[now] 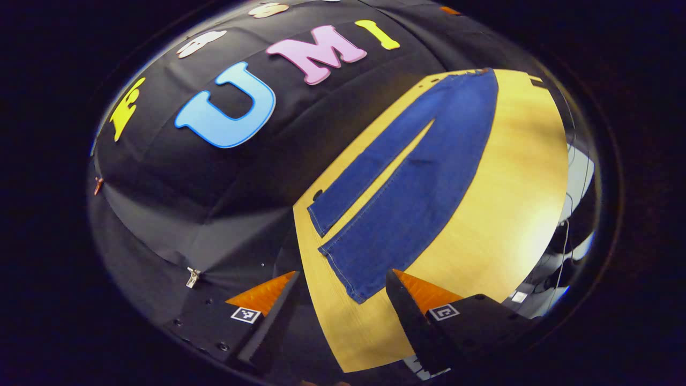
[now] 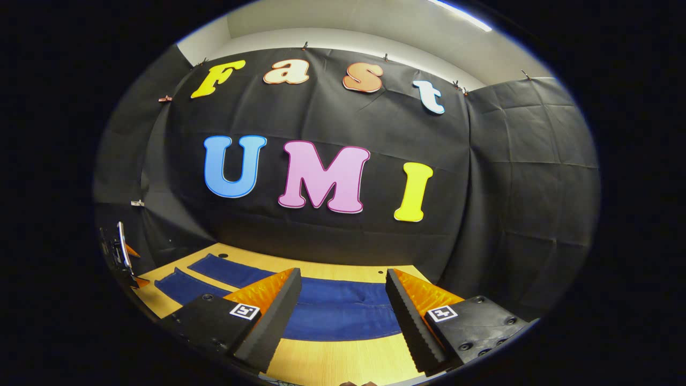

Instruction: Grasp the waist and the cuffs of the jeans and fold them to make the two legs overlap; first hold the waist and fold one-third of the jeans toward the cuffs, then hold the cuffs and fold the remaining one-third in the same direction to finish folding.

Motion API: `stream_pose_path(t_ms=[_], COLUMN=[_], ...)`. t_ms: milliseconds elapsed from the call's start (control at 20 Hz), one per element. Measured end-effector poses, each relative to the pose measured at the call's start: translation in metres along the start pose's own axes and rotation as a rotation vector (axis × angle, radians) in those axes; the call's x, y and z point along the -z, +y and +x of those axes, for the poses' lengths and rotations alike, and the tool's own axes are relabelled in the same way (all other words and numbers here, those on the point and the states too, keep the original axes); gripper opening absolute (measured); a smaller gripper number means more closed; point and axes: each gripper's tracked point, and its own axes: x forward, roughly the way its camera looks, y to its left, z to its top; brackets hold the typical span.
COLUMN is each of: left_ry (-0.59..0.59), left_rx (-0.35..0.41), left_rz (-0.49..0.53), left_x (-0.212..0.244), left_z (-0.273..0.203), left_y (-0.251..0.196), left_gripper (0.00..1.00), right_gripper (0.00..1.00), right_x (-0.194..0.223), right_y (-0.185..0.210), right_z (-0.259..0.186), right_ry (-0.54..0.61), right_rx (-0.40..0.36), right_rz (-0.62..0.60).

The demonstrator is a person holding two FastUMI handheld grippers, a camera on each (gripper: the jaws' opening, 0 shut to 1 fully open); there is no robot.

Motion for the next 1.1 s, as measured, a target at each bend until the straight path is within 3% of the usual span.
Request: stream_pose_path(t_ms=[400,650,950,1050,1100], left_ry=[0.100,0.096,0.188,0.229,0.245], left_rx=[0.189,0.202,0.298,0.311,0.319], left_rz=[0.398,0.506,0.411,0.389,0.379], left_x=[0.047,0.036,0.040,0.041,0.040], left_z=[0.081,0.113,0.133,0.140,0.140], left_y=[-0.018,-0.014,-0.015,-0.014,-0.015], left_gripper=[0.98,0.92,0.61,0.41,0.37], right_gripper=[0.98,0.97,0.97,0.97,0.97], right_x=[0.041,0.076,0.115,0.125,0.128], right_y=[-0.024,-0.062,-0.119,-0.137,-0.145], right_z=[0.006,0.018,0.059,0.076,0.083], right_ry=[0.069,0.108,0.088,0.079,0.072], right_rx=[0.048,0.106,0.146,0.156,0.159], right_rz=[-0.044,-0.087,-0.255,-0.294,-0.321])
